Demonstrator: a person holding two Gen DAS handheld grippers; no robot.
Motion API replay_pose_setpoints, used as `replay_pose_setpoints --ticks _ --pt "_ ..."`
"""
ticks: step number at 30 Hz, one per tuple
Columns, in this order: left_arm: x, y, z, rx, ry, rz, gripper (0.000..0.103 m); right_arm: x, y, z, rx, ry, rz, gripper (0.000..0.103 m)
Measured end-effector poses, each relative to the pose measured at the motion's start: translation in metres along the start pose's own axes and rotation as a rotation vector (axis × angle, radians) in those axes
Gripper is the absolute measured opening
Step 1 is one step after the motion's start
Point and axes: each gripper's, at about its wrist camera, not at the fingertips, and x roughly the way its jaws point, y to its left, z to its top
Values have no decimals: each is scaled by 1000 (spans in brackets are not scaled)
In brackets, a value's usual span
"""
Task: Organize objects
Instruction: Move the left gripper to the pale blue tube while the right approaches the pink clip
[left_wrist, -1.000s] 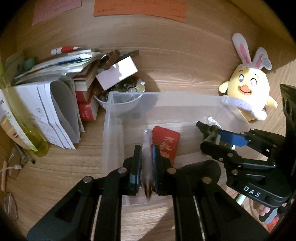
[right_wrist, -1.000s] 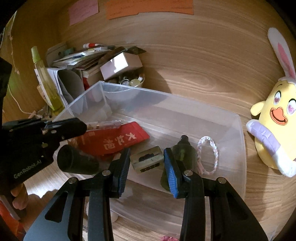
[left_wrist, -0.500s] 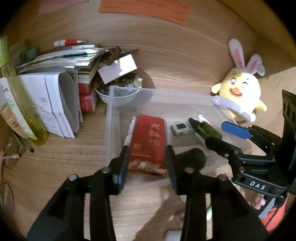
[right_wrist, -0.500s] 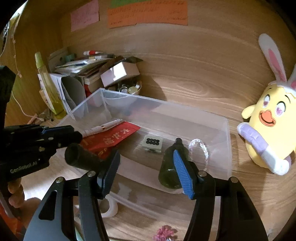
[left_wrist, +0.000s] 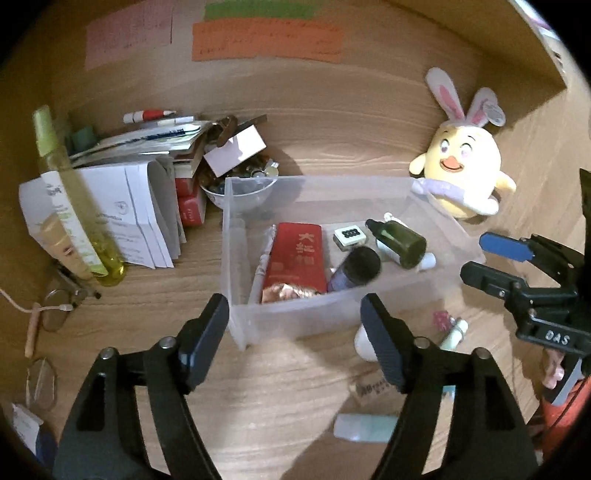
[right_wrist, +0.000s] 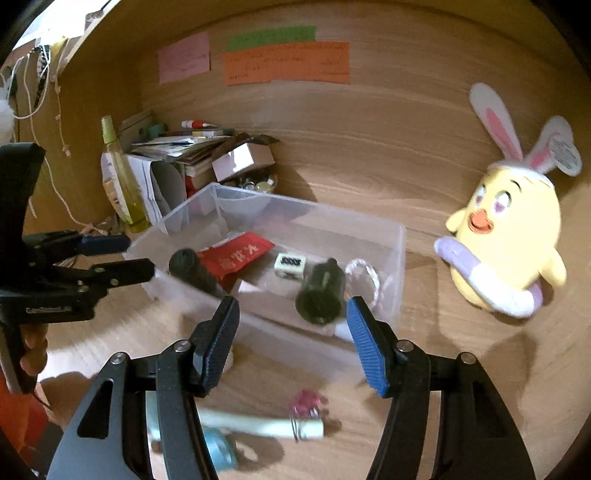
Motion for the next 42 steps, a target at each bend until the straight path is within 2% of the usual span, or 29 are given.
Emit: replay_pose_setpoints --ticks 3,10,21,28,32,34,38,42 --pt "-6 -5 -8 24 8 1 75 -4 -6 -11 13 16 -14 58" --pt "-5 -14 -30 26 54 -45 87 3 -18 -35 36 88 -26 58" --pt "17 -30 -73 24 216 -119 89 29 -26 -61 65 197 -7 58" --pt "25 -43 -83 53 275 -174 91 36 -23 -64 71 218 -4 58" --pt "28 -48 -84 78 280 -171 93 40 -21 -63 66 234 0 57" --pt "28 -51 -85 92 283 -172 94 43 -21 -61 65 242 1 55" --pt "27 -55 -88 116 280 -169 96 49 -19 -61 65 257 17 40" --pt "29 -60 -89 155 272 -147 96 50 -17 -62 46 254 10 32"
